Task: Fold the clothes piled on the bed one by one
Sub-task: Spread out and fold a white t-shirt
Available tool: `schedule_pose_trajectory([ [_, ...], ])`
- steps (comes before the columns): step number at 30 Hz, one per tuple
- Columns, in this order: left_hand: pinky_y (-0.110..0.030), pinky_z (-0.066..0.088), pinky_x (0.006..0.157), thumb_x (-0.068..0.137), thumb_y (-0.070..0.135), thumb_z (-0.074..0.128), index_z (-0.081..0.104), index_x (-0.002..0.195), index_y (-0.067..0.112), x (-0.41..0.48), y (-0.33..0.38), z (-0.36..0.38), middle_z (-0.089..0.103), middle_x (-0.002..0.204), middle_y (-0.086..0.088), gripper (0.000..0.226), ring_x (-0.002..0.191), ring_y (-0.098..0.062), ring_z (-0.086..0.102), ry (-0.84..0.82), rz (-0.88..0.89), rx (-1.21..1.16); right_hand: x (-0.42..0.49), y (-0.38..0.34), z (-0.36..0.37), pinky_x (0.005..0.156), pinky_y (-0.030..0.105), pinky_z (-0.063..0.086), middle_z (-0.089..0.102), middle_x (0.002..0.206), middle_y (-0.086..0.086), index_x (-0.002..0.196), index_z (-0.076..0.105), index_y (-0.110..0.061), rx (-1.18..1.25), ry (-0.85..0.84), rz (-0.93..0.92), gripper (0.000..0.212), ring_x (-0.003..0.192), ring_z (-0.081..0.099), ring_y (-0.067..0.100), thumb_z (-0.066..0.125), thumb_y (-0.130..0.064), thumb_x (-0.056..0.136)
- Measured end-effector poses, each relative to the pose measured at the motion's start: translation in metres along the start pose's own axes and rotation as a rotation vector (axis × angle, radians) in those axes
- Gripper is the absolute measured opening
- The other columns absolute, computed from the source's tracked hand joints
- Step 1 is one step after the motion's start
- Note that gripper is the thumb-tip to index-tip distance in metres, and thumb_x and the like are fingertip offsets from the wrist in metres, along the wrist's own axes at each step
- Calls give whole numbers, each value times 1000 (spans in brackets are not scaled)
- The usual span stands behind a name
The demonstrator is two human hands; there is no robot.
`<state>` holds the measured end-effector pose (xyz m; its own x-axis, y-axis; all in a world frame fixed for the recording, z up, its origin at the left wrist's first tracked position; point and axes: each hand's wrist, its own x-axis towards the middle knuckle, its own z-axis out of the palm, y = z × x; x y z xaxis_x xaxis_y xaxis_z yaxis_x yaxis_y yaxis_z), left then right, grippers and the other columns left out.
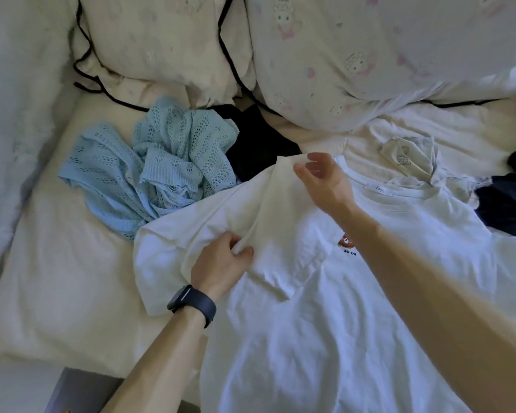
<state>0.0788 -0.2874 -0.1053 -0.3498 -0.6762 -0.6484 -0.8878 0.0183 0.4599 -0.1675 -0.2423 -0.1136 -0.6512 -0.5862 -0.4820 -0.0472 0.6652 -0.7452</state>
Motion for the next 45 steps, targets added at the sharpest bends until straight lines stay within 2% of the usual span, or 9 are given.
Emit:
schedule_pose_trajectory([
  [4,-33,49,79,91,52,58,58,112,29,21,40,-6,67,106,16,31,97,-16,64,108,79,4,-79,48,-21,90,39,51,64,111,-5,119,55,-22,97,341,232,45,102,61,15,72,-50,88],
  [9,-36,49,83,94,50,58,60,119,17,84,109,-2,68,113,-1,42,104,-27,62,70,191,29,-138,77,-3,68,31,42,63,79,-10,94,55,-20,169,37,529,56,84,68,19,74,-70,77],
  [14,-35,50,69,88,48,69,58,77,12,125,129,-4,63,80,-6,39,84,-32,62,-16,119,15,-146,86,28,63,29,49,70,87,-8,95,60,-26,257,34,557,36,79,69,12,77,-55,80],
  [22,-34,44,80,91,48,66,54,115,18,102,120,13,59,112,-5,40,105,-31,59,181,230,-92,-153,93,35,56,30,36,61,76,-9,82,53,-25,149,104,491,24,71,56,7,59,-46,93],
  [26,-50,43,95,90,40,66,47,140,9,53,99,43,45,142,-20,61,122,-42,47,443,619,421,-155,91,33,62,30,39,62,86,-14,92,48,-30,139,146,487,31,78,57,3,57,-60,89],
  [32,-59,15,119,94,60,36,23,159,29,-3,40,90,11,168,-5,73,154,-30,11,167,675,656,-99,88,8,56,23,40,53,59,-14,70,53,-22,486,294,529,39,59,53,8,72,-53,84],
  [38,-64,-5,119,92,78,21,-20,153,47,-5,12,106,-29,163,6,79,151,-26,-24,58,569,825,-79,109,-14,71,25,40,60,84,-16,92,60,-23,257,312,355,11,91,61,16,66,-33,92],
  [42,-63,0,120,97,66,24,5,159,41,-8,23,101,-5,169,2,70,155,-25,-7,173,600,709,-86,104,-2,96,36,34,58,125,5,123,60,-13,-120,524,74,31,123,51,31,59,-27,96],
  [45,-66,10,118,96,60,29,17,160,29,-8,24,99,7,168,0,72,155,-28,1,243,559,641,-85,107,3,115,44,21,35,163,5,152,45,-27,-494,315,-290,52,150,27,27,50,-34,101],
])
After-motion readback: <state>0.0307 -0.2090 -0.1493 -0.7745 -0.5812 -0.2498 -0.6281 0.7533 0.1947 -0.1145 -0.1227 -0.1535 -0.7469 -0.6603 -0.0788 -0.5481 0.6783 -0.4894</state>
